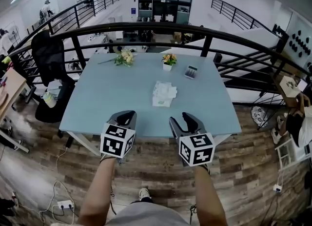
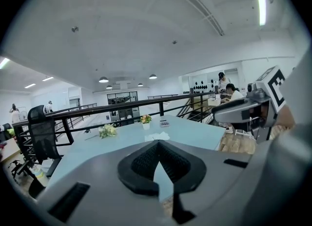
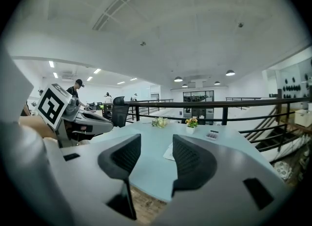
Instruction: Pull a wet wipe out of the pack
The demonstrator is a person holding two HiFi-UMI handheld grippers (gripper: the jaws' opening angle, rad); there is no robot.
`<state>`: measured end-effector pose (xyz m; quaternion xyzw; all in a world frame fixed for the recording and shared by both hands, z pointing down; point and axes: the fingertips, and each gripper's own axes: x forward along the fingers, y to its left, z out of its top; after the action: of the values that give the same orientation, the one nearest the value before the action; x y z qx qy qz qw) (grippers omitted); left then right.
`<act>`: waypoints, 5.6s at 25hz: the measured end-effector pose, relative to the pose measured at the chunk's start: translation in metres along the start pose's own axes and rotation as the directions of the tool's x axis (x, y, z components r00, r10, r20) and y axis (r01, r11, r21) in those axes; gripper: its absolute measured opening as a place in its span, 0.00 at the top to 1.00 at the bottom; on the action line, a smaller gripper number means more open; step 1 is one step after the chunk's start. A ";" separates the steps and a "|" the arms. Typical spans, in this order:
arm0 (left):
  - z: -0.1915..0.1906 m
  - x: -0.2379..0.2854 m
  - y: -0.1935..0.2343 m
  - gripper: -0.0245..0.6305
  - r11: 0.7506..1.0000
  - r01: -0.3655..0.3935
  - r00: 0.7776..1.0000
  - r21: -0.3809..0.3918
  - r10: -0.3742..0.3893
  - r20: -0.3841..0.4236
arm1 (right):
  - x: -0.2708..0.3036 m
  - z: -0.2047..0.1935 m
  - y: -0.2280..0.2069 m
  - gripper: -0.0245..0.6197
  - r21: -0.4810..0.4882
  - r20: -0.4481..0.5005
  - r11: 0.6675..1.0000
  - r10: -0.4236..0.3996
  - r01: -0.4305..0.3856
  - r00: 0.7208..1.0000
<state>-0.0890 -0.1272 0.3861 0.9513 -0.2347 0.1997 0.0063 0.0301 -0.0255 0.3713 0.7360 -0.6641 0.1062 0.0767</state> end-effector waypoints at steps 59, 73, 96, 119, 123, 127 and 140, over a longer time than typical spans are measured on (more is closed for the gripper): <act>0.009 0.155 0.077 0.97 1.000 -0.017 0.999 -0.007 0.017 -0.029 | 0.155 -0.015 -0.090 0.66 0.028 -0.077 1.000 0.000 0.002 0.997; 0.023 0.221 0.084 0.97 0.994 -0.092 0.993 -0.052 0.088 -0.073 | 0.211 -0.015 -0.140 0.66 0.007 -0.143 0.994 0.105 -0.105 0.984; -0.004 0.268 0.070 0.97 0.981 -0.186 0.965 -0.055 0.172 -0.196 | 0.268 -0.061 -0.150 0.66 -0.064 -0.302 0.920 0.352 -0.388 0.886; -0.021 0.287 0.092 0.97 0.957 -0.282 0.936 -0.069 0.258 -0.240 | 0.316 -0.115 -0.131 0.66 -0.034 -0.448 0.823 0.494 -0.566 0.745; -0.026 0.289 0.094 0.97 0.954 -0.289 0.933 -0.077 0.263 -0.247 | 0.320 -0.118 -0.130 0.68 -0.033 -0.459 0.815 0.501 -0.578 0.734; -0.032 0.288 0.096 0.97 0.950 -0.299 0.928 -0.093 0.267 -0.260 | 0.320 -0.123 -0.129 0.71 -0.026 -0.474 0.812 0.504 -0.583 0.722; -0.039 0.293 0.093 0.97 0.951 -0.297 0.924 -0.083 0.264 -0.275 | 0.322 -0.131 -0.134 0.88 -0.035 -0.489 0.810 0.497 -0.586 0.717</act>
<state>0.0916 -0.3363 0.5260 0.8710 -0.3776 0.3071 0.0671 0.1865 -0.2876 0.5843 0.4511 -0.8202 0.2313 0.2652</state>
